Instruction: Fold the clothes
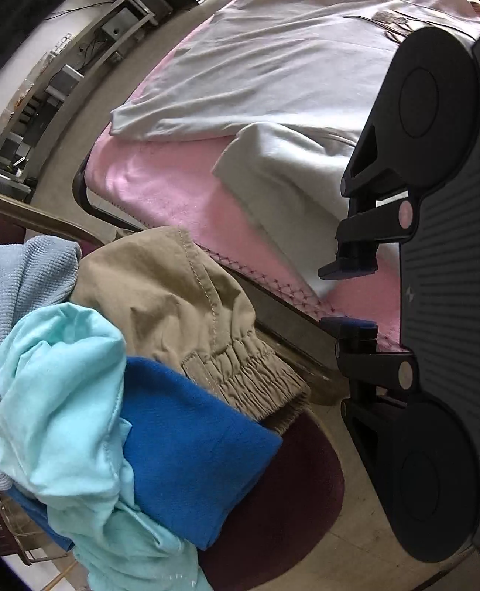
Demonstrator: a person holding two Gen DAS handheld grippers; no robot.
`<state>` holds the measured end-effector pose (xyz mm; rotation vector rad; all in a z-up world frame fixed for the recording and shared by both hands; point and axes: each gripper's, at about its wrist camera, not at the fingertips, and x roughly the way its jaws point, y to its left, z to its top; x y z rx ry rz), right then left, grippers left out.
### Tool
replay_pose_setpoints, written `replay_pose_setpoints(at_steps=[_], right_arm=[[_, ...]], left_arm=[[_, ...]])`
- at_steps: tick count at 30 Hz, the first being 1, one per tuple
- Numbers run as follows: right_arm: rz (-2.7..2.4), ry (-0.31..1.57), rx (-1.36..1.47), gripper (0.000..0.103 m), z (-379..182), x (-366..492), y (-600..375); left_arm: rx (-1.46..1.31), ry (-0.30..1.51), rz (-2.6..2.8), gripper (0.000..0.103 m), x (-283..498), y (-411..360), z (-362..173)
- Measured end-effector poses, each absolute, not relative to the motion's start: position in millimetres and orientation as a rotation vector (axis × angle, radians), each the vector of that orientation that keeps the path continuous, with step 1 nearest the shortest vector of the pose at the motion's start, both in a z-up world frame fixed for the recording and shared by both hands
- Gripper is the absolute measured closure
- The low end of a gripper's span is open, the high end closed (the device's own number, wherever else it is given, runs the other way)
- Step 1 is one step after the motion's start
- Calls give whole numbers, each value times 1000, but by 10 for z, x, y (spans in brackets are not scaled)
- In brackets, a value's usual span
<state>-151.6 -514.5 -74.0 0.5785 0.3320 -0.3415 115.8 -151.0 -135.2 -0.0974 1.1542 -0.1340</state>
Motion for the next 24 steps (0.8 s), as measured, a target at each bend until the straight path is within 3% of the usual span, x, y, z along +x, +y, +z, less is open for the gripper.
replay_pose_setpoints(at_steps=[18, 21, 23, 24], right_arm=[[-301, 358, 506, 58, -772, -1448, -4903], [-303, 362, 507, 58, -780, -1448, -4894], [-305, 366, 508, 58, -787, -1451, -4895], [-305, 369, 505, 58, -789, -1451, -4896]], left_arm=[[-216, 1210, -79, 78, 1187, -1488, -1472], [-202, 1188, -70, 80, 1192, -1519, -1470], [-165, 1171, -75, 94, 1163, -1569, -1458], [-144, 1162, -80, 96, 1142, -1595, -1451]])
